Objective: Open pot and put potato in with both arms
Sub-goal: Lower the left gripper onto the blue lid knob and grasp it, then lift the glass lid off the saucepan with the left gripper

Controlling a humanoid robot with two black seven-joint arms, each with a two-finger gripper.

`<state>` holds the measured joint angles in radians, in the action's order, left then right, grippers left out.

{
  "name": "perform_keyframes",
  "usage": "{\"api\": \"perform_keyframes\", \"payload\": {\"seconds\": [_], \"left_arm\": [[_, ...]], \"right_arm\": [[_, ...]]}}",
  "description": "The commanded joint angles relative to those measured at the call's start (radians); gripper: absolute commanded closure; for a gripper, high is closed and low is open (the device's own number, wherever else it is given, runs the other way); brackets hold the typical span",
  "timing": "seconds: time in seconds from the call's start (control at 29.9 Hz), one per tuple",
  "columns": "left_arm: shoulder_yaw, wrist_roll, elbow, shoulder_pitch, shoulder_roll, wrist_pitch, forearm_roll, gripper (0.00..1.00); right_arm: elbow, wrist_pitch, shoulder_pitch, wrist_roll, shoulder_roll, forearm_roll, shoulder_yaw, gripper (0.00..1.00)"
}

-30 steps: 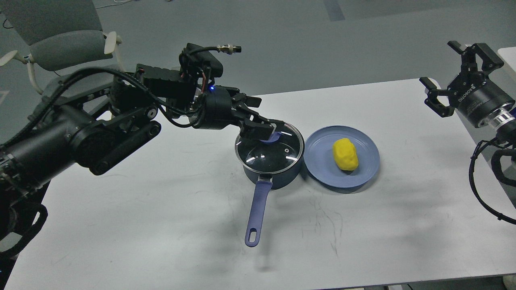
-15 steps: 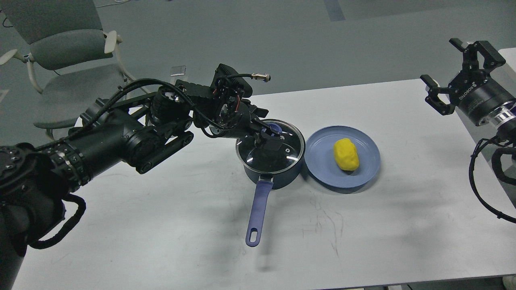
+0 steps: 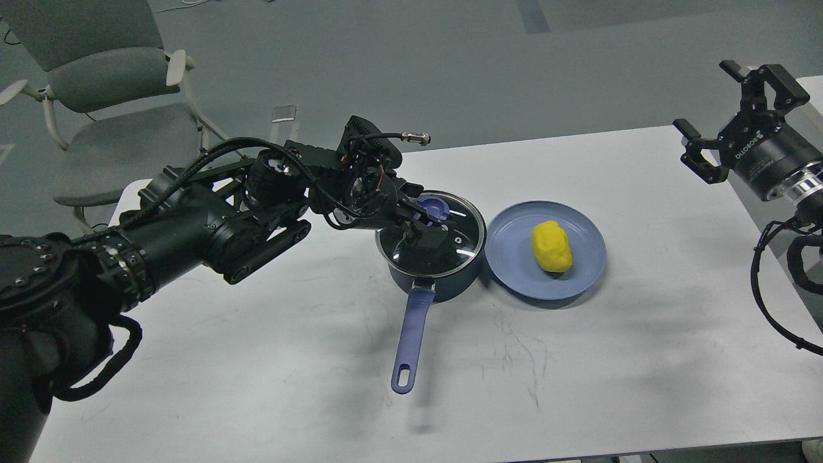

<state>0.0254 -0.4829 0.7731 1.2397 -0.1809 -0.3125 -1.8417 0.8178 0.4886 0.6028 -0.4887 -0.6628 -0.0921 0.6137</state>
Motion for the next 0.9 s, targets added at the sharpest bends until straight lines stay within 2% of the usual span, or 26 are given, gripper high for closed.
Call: {"api": "perform_keyframes", "payload": {"seconds": [0.0,0.07,0.1,0.2,0.43,0.6,0.8,0.87], "left_arm": [[-0.001,0.000,0.000,0.000,0.000,0.001,0.004,0.33],[-0.001,0.000,0.000,0.001,0.000,0.001,0.004,0.37],[-0.001,0.000,0.000,0.001,0.000,0.001,0.004,0.45],[-0.001,0.000,0.000,0.003,0.000,0.001,0.004,0.55],[-0.002,-0.006,0.021,0.021,-0.003,0.000,0.004,0.55],[-0.002,-0.006,0.075,0.093,-0.040,-0.011,0.018,0.55],[-0.002,-0.006,0.146,0.136,-0.156,-0.011,0.021,0.55],[-0.002,-0.006,0.176,0.129,-0.233,-0.010,0.021,0.55]], "right_arm": [[0.000,0.000,0.000,0.000,0.000,0.000,0.000,0.00],[0.000,0.000,0.000,0.000,0.000,0.000,0.000,0.00],[0.000,0.000,0.000,0.000,0.000,0.000,0.000,0.00],[0.000,0.000,0.000,0.000,0.000,0.000,0.000,0.00],[0.000,0.000,0.000,0.000,-0.001,0.000,0.000,0.00],[0.000,0.000,0.002,0.000,-0.001,0.000,0.000,0.00],[0.000,0.000,0.005,0.000,-0.004,0.000,0.000,0.00],[0.000,0.000,0.009,0.000,-0.008,0.000,0.000,0.00]]}}
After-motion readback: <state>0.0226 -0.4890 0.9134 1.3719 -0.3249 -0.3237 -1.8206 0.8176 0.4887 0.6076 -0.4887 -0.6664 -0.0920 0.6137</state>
